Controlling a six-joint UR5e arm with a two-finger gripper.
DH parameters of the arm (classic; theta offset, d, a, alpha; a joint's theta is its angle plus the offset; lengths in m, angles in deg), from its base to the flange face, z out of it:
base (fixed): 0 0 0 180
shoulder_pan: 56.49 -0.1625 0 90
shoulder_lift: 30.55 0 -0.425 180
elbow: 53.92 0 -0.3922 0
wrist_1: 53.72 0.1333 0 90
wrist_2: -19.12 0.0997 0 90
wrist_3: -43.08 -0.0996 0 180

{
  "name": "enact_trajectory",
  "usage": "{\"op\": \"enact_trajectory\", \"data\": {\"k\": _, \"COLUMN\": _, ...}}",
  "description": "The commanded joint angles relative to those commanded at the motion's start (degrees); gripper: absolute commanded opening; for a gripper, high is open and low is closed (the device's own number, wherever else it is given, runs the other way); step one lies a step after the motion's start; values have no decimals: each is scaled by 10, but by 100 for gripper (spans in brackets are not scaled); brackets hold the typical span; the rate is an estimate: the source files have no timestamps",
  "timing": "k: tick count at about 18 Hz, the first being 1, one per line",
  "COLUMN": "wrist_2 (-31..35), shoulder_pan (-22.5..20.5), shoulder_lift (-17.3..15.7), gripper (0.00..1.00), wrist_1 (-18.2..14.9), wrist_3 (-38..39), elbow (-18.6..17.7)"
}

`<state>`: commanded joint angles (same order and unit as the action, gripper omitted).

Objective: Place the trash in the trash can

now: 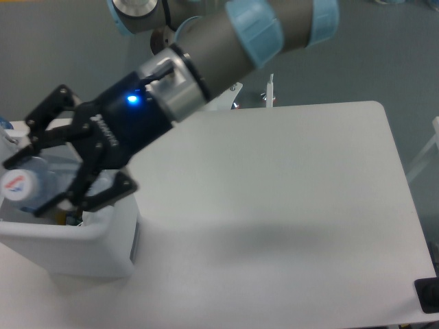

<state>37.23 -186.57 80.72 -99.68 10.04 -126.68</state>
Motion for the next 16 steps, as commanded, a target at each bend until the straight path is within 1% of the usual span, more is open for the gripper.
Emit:
{"op": "enact_trajectory", "data": {"k": 2, "wrist_2": 1, "shoulder_pan": 4, "shoulder_lift": -13, "gripper": 47, "wrist_1": 0, "wrist_3": -20, "elbow": -35}}
{"op": "enact_trajectory", "data": {"k": 3, "wrist_2": 2, "shoulder_pan": 4, "shoulder_lift": -20, "gripper": 52, "wrist_1": 0, "wrist_3": -40, "elbow": -55}}
{"op": "enact_trajectory", "data": {"k": 4, "wrist_2": 2, "shoulder_pan": 4, "shoulder_lift": -26, "gripper": 59, "wrist_1": 0, "wrist_3": -64, "elbow": -69}}
{"op": "enact_trajectory", "data": {"k": 5, "wrist_2": 1, "shoulder_pan": 4, "shoulder_lift": -29, "gripper": 76, "wrist_1": 0, "wrist_3": -82, "elbow": -79}}
{"op": "enact_trajectory", "data": {"k": 6, "wrist_2": 2, "shoulder_pan": 4, "shoulder_lift": -31, "gripper": 97, "wrist_1": 0, "wrist_3": -85, "elbow": -82}}
{"op": "enact_trajectory", "data": {"k": 7, "wrist_2": 2, "shoulder_pan": 4, "shoulder_lift": -33, "gripper": 100, "wrist_1": 0, "wrist_3": -84, "elbow": -82}}
{"op": "enact_trajectory", "data": {"k": 12, "wrist_2": 3, "shoulder_pan": -10, "shoulder_lift": -34, "gripper": 100, "wrist_1": -1, "wrist_3": -82, "elbow": -82}}
{"op": "enact_trajectory", "data": {"k": 14, "wrist_2": 4, "shoulder_pan": -33, "shoulder_lift": -34, "gripper": 100, "wrist_1": -2, "wrist_3": -77, "elbow": -82}}
{"op": "enact_trajectory", "data": {"k": 16, "wrist_2": 5, "shoulder_pan": -68, "shoulder_lift": -34, "gripper": 100, "wrist_1": -3, "wrist_3": -62, "elbow": -84}}
